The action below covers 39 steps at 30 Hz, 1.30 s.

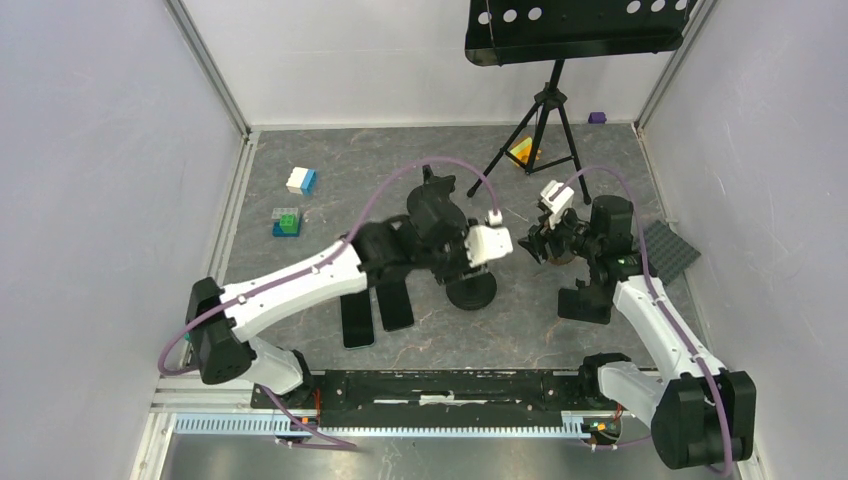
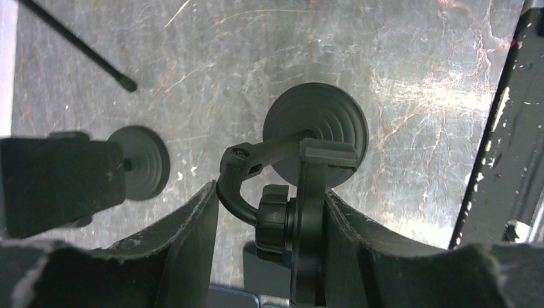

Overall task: Place the phone on the phone stand
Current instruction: Place the phone stand at the center of the board.

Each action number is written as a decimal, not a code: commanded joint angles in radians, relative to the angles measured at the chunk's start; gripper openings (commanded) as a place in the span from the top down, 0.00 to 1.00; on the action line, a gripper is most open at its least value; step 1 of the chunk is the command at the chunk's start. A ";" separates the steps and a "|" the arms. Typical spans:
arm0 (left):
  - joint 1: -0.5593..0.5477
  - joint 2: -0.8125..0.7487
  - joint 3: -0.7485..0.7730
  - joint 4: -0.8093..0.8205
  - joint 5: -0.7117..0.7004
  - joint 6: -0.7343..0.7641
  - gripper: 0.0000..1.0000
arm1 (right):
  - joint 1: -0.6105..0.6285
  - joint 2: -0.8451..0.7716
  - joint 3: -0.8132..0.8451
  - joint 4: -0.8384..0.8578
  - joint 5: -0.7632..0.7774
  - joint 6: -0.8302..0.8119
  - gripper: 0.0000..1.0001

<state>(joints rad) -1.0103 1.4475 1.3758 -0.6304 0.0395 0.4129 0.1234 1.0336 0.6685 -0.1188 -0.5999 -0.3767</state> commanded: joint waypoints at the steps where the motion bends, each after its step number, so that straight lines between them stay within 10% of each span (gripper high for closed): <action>1: -0.114 -0.007 -0.103 0.268 -0.194 0.055 0.76 | -0.035 -0.021 -0.031 -0.012 -0.026 -0.028 0.28; 25: -0.153 0.225 0.025 -0.028 0.224 -0.197 0.74 | -0.059 0.059 -0.044 -0.098 -0.183 -0.101 0.27; 39: -0.107 0.272 0.041 -0.016 0.401 -0.328 0.73 | -0.057 0.157 -0.005 -0.464 -0.371 -0.577 0.27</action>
<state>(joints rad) -1.1210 1.6691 1.4303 -0.5205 0.2832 0.2123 0.0673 1.1667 0.6407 -0.5243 -0.8883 -0.8410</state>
